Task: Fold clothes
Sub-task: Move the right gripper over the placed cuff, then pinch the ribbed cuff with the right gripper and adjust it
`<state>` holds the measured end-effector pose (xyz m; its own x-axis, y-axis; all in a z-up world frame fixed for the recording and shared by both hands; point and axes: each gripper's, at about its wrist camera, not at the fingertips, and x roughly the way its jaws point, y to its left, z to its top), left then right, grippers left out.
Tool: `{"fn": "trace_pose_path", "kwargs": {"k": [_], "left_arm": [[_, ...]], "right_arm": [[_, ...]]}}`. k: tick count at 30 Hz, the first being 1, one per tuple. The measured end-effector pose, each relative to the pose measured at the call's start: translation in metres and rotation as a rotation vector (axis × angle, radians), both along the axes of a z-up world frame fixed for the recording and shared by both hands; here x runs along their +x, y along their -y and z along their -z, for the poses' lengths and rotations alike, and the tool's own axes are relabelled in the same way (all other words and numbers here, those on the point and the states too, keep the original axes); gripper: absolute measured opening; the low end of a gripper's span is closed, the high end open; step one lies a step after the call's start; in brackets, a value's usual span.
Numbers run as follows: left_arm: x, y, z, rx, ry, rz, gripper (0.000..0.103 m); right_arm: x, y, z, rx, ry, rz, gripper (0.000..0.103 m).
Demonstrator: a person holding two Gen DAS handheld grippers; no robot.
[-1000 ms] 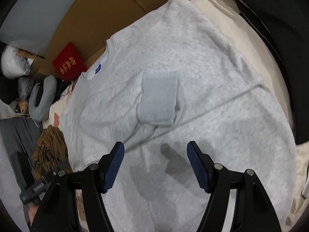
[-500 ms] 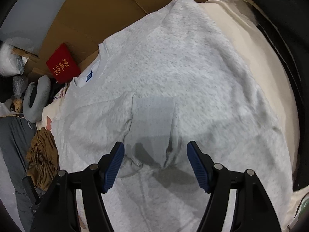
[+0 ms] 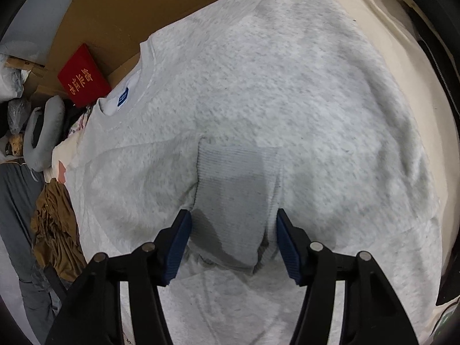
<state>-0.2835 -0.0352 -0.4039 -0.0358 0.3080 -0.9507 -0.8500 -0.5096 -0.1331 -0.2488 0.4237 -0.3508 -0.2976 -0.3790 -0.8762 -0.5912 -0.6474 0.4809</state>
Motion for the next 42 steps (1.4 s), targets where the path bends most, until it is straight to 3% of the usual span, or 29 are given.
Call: {"fn": "trace_pose_path", "kwargs": {"k": [6,9,11,14,21,32,37,42], "left_arm": [[-0.008,-0.002,-0.001,0.078,-0.047,0.005,0.060],[-0.015,0.001,0.000,0.102,-0.070,-0.014,0.060],[-0.020,0.005,0.001,0.108,-0.078,-0.038,0.060],[-0.029,0.013,0.002,0.114,-0.086,-0.065,0.060],[-0.038,0.036,-0.009,0.114,-0.114,-0.107,0.062],[-0.023,0.033,-0.010,0.121,-0.099,-0.116,0.063],[-0.028,0.043,-0.009,0.148,-0.054,-0.139,0.063],[-0.018,0.046,-0.010,0.114,-0.111,-0.065,0.063]], "right_arm": [[0.000,0.005,-0.001,0.034,0.010,0.011,0.052],[-0.003,0.006,-0.004,0.032,0.009,0.013,0.037],[-0.003,0.005,-0.006,0.032,0.010,0.018,0.018],[0.000,0.001,-0.012,0.014,0.000,0.028,0.009],[-0.001,0.003,-0.030,0.021,-0.027,-0.005,0.006],[0.019,-0.001,-0.048,0.008,-0.056,0.041,0.005],[0.023,0.005,-0.038,0.019,-0.028,0.036,0.005],[0.028,0.002,-0.022,0.010,-0.003,0.046,0.005]]}}
